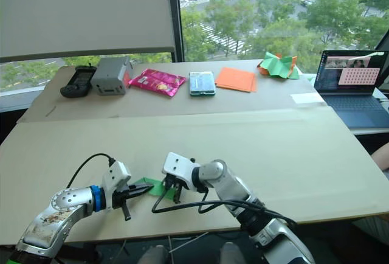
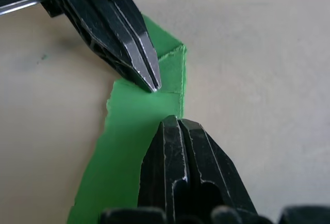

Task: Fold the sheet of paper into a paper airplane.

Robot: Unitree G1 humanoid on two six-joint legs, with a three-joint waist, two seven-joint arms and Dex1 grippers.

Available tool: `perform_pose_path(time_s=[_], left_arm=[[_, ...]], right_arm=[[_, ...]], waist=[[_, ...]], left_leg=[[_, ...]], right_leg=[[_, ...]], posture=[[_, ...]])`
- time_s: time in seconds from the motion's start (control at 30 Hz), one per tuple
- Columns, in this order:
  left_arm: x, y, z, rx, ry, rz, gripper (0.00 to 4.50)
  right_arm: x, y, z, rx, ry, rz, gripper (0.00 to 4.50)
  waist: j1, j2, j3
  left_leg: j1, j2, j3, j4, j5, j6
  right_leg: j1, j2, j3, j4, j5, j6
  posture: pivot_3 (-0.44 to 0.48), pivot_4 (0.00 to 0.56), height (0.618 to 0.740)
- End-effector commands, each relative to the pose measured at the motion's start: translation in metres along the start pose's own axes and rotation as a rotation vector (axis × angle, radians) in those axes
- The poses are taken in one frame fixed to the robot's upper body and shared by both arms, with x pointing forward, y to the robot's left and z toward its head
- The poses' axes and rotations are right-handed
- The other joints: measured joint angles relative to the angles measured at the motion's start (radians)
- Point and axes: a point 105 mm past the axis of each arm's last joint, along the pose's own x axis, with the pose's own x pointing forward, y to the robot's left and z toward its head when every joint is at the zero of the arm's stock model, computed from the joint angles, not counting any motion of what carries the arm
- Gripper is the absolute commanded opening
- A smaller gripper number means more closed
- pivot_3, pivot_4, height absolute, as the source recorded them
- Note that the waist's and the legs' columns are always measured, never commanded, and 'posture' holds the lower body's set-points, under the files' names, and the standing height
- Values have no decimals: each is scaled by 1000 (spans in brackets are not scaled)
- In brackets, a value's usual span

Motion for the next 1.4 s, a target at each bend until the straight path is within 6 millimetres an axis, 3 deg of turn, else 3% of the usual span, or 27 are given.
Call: perform_pose_path(time_s=[0.03,0.4,1.4], left_arm=[[-1,-2,-22,-48,87,4,0],[-3,-3,-25,-49,91,7,0],[11,-4,-30,-34,100,-29,0]], right_arm=[[4,7,-15,-16,76,39,76],[-3,17,-54,17,226,77,76],[-40,38,-82,32,349,68,76]], waist=[[0,1,-2],[7,8,-11],[36,6,-16]], left_leg=[[0,0,0,0,0,0],[0,0,0,1,0,0],[-1,-3,3,3,-2,-3]], right_leg=[[0,0,0,0,0,0],[1,0,0,0,0,0],[1,-6,0,-4,-2,2]], posture=[[0,150,706],[0,150,706],[0,150,706]])
